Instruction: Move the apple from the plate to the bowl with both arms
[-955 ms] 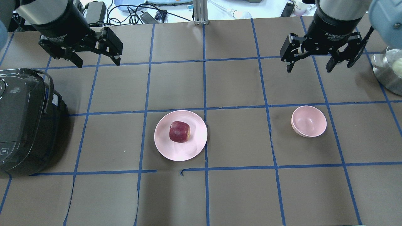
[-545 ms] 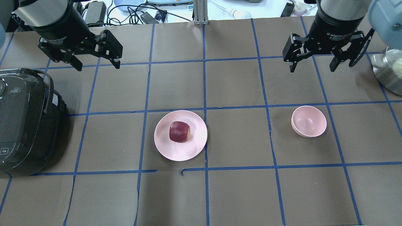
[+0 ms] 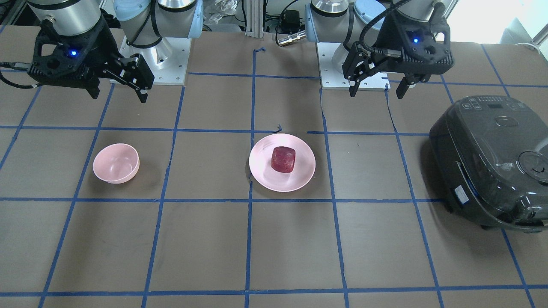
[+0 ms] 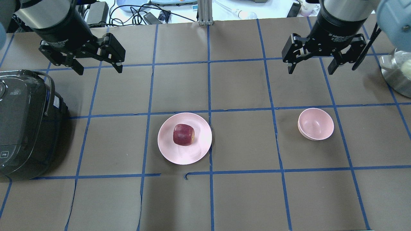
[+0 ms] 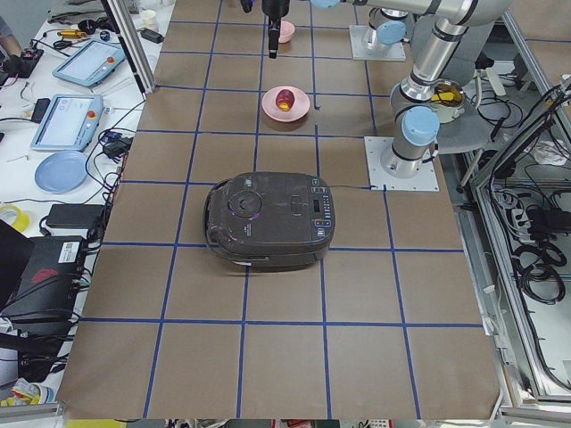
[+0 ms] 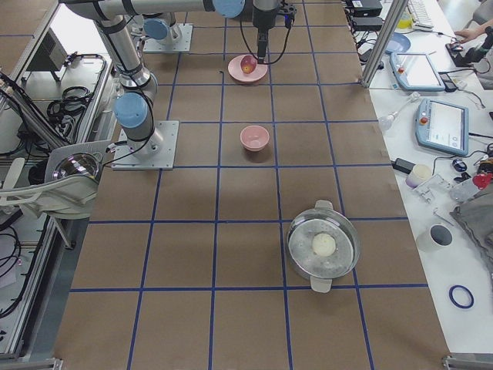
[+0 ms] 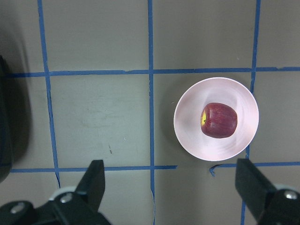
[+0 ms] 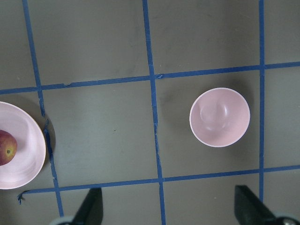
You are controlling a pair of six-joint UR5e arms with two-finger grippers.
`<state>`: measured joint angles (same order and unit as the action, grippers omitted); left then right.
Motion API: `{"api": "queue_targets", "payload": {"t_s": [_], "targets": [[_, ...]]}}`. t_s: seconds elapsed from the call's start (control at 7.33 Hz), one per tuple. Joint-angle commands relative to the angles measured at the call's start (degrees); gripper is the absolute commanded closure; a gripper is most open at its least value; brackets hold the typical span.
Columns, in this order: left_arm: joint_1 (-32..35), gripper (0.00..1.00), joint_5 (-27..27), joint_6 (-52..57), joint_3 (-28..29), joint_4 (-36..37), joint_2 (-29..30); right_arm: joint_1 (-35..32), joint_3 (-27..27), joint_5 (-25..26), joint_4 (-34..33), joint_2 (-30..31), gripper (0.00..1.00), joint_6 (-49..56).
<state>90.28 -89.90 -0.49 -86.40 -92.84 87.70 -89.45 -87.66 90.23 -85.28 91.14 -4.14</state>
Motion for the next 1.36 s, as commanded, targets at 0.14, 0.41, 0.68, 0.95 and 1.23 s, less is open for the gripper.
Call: {"api": "queue_targets", "payload": {"t_s": [0.14, 0.41, 0.68, 0.95, 1.23], "targets": [[0.51, 0.0, -0.79, -0.66, -0.26, 0.03, 2.04, -0.11, -0.06, -0.14, -0.07, -0.26, 0.0, -0.08], [6.2, 0.0, -0.8, -6.59, -0.95, 1.78, 4.57, -0.2, -0.06, 0.04, 0.28, 0.0, 0.0, -0.34], [11.22, 0.0, -0.8, -13.82, -8.56, 13.31, 7.56, -0.11, 0.03, -0.05, 0.2, -0.08, 0.0, -0.52], [12.55, 0.0, -0.8, -17.6, -18.67, 25.03, 9.24, 0.68, -0.15, 0.56, 0.29, -0.78, 0.0, -0.08], [15.17, 0.0, -0.8, -17.36, -24.49, 31.65, 12.3, 6.09, -1.45, 1.36, -0.24, -1.92, 0.0, 7.16]]}}
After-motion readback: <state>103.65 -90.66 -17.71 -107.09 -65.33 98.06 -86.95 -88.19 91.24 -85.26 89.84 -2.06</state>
